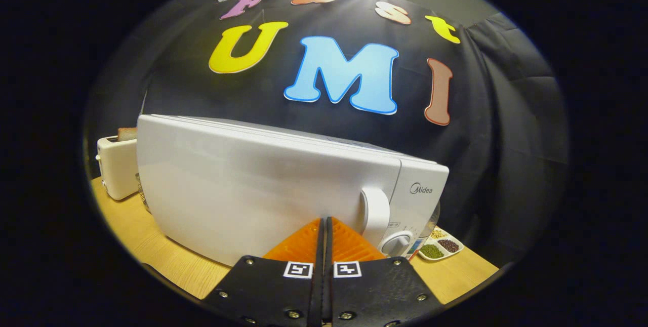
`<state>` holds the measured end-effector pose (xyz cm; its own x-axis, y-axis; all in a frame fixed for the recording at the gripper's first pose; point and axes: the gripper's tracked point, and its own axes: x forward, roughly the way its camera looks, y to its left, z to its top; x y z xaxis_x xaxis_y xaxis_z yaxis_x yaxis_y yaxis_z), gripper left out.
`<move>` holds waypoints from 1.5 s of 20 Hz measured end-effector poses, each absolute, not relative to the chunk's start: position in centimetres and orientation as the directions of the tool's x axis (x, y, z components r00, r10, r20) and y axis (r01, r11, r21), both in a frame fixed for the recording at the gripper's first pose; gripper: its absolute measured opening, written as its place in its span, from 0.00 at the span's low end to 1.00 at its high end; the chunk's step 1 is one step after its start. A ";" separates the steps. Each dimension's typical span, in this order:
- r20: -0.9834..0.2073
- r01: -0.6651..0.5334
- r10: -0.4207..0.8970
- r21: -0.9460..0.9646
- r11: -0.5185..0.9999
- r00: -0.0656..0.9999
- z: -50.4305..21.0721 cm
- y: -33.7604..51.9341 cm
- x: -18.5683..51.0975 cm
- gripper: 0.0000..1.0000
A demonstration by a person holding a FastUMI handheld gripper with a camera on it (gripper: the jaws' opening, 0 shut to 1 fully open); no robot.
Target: Open the microwave, put the food inside, and close the microwave door.
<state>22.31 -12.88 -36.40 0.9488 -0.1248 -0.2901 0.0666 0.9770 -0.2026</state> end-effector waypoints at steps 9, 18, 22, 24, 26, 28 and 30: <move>-0.316 0.025 -0.068 -0.136 0.990 0.946 -29.1 -9.8 16.3 0.03; -0.265 -0.060 0.039 -0.072 0.996 0.963 -17.6 -4.2 7.0 0.03; -0.196 -0.068 0.051 -0.081 0.994 0.979 -11.8 -3.2 4.4 0.02; -0.177 -0.062 0.047 -0.081 0.995 0.983 -9.8 -2.7 3.3 0.02; -0.179 -0.064 0.051 -0.065 0.996 0.983 -8.2 -2.2 2.5 0.03; -0.180 -0.072 0.064 -0.040 0.997 0.982 -6.6 -1.8 1.8 0.03; -0.170 -0.062 0.056 -0.033 0.998 0.984 -5.2 -1.9 1.6 0.02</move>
<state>1.60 -1.89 -5.18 0.9838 0.0559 -0.1703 -0.0623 0.9975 -0.0326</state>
